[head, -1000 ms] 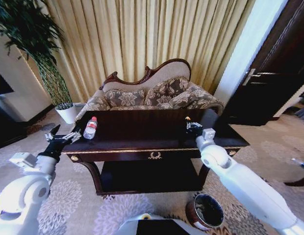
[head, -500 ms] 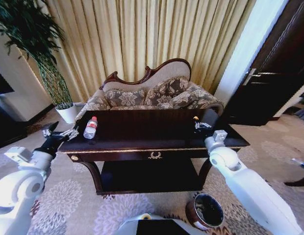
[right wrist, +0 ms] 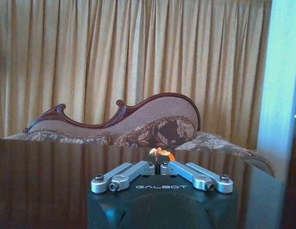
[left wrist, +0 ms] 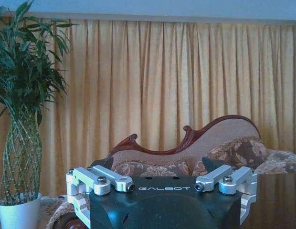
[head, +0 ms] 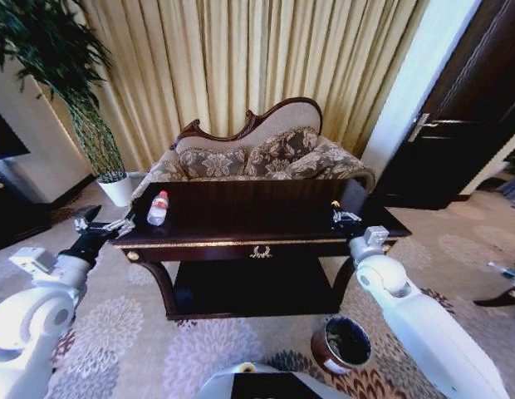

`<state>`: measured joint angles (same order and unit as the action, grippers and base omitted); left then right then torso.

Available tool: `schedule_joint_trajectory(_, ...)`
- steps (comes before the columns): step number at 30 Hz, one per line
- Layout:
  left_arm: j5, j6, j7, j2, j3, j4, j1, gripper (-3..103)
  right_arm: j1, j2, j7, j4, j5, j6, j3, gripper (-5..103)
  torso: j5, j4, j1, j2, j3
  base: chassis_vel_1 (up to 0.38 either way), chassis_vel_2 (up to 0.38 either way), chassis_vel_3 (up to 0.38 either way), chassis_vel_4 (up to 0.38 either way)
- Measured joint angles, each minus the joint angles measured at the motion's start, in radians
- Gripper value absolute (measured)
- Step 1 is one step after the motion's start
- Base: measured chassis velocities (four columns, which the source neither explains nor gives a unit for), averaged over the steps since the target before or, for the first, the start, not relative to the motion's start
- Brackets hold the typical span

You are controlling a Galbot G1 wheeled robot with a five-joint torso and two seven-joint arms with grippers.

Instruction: Move to the front of the table and place the trash on the table into the trash bin.

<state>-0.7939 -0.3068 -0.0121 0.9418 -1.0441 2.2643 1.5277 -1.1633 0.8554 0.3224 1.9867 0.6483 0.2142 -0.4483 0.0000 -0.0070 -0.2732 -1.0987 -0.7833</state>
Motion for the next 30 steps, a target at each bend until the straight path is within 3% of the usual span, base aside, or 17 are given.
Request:
schedule_joint_trajectory(9,0.006,0.000,-0.001,0.010,0.009,0.012,-0.002,100,-0.007,0.009,0.000,-0.007,-0.026,-0.018,0.013,1,0.0007,-0.0005,0.001,-0.001,0.000,0.296,-0.310,-0.295,0.285)
schedule_joint_trajectory(11,0.008,-0.001,-0.001,0.014,0.011,0.013,-0.002,100,-0.007,0.012,0.000,-0.011,-0.032,-0.020,0.021,1,-0.0004,0.0004,0.001,-0.001,0.001,0.178,-0.259,-0.211,0.196)
schedule_joint_trajectory(22,0.013,-0.001,-0.001,0.021,0.015,0.017,-0.003,100,-0.003,0.044,0.000,-0.079,-0.062,-0.009,0.048,1,-0.0001,0.0001,-0.001,0.001,-0.001,0.001,0.004,-0.014,0.002)
schedule_joint_trajectory(30,0.025,-0.001,-0.002,0.046,0.023,0.024,0.002,100,-0.003,0.098,-0.012,-0.320,-0.129,0.058,0.044,1,0.0002,-0.0001,0.001,0.000,0.000,-0.009,0.007,0.006,-0.006)
